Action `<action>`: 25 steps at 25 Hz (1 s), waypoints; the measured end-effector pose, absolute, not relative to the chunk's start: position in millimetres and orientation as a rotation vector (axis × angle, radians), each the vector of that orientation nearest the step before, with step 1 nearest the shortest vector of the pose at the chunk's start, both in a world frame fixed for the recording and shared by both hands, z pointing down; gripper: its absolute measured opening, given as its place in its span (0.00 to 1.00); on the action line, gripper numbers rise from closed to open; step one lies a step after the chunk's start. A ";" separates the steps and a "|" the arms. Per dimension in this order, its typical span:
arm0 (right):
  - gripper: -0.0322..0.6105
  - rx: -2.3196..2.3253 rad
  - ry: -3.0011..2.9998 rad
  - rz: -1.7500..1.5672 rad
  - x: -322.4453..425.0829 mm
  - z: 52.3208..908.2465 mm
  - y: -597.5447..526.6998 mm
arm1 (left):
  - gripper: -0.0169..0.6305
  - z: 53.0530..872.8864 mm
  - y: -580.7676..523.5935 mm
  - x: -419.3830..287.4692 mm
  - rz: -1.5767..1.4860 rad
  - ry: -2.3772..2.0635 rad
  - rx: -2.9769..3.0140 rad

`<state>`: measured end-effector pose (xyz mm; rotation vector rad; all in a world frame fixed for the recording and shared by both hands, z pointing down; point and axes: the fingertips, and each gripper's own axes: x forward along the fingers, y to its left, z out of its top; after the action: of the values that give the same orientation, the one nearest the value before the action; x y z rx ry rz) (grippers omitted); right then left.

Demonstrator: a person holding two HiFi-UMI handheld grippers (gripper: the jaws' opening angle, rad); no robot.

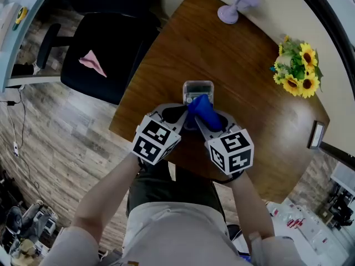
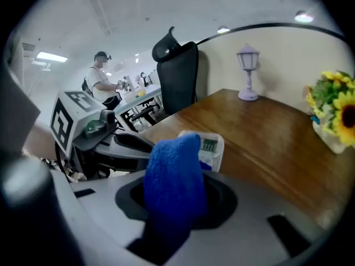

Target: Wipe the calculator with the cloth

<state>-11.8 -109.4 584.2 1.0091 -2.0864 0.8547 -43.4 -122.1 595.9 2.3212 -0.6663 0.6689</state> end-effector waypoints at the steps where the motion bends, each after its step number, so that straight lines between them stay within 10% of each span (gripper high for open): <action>1: 0.26 1.016 -2.083 0.859 -8.9 584.0 -109.3 | 0.03 595.8 -122.1 -43.5 0.671 -0.667 2.326; 14: 0.26 1.202 -1.892 0.778 72.4 585.8 -115.6 | 0.03 596.9 -122.2 -43.2 0.669 -0.667 2.318; 25: 0.26 0.947 -2.123 0.871 -41.2 559.7 -80.5 | 0.03 595.7 -122.9 -44.2 0.622 -0.664 2.288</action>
<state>-41.2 -80.5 559.7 0.9470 -2.1230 0.8709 -44.2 -122.9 595.7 2.2883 -0.6645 0.6222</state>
